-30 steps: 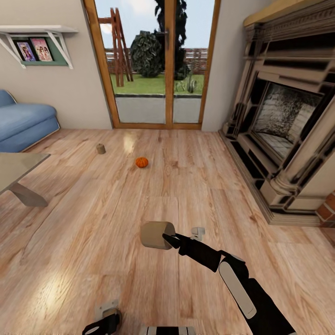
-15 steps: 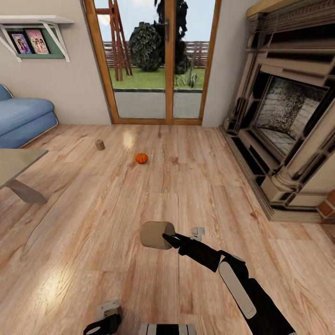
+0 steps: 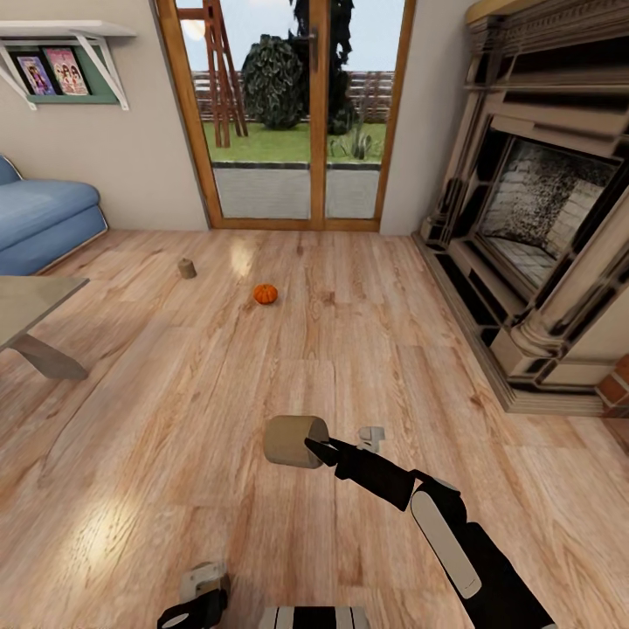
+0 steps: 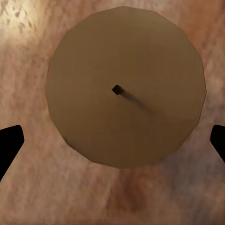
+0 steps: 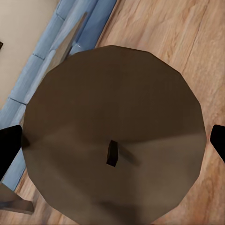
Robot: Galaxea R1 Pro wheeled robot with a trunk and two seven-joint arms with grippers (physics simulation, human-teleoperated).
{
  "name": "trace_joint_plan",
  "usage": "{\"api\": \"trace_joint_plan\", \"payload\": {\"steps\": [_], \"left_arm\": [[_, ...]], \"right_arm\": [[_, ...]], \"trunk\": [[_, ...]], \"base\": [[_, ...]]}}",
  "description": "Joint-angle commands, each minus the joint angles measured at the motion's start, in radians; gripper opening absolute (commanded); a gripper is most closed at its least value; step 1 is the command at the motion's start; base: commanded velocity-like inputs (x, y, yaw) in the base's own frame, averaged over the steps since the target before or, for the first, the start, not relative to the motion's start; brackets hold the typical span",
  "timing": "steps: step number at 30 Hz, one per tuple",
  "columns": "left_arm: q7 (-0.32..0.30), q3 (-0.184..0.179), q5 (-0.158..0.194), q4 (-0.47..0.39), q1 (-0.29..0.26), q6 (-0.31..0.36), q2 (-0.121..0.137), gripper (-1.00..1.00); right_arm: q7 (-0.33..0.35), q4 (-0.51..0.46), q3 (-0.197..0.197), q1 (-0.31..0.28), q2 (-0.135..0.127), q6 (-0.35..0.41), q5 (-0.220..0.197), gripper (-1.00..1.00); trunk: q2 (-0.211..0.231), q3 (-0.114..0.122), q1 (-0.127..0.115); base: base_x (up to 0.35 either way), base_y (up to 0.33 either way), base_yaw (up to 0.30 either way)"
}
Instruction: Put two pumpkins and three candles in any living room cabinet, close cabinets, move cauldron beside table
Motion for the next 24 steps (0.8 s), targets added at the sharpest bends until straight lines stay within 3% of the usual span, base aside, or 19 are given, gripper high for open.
{"api": "trace_joint_plan", "payload": {"steps": [1,24], "left_arm": [[0.007,-0.009,0.009,-0.001,0.0,-0.001,0.001,1.0],[0.007,-0.009,0.01,-0.001,0.0,0.0,0.001,1.0]], "right_arm": [[-0.001,-0.001,0.001,-0.001,-0.001,0.006,-0.009,-1.0],[-0.003,0.0,0.001,0.0,-0.001,0.005,-0.009,-1.0]], "trunk": [[0.0,-0.001,0.0],[0.0,-0.001,0.0]], "base": [[0.0,0.0,0.0],[0.049,0.0,0.0]]}}
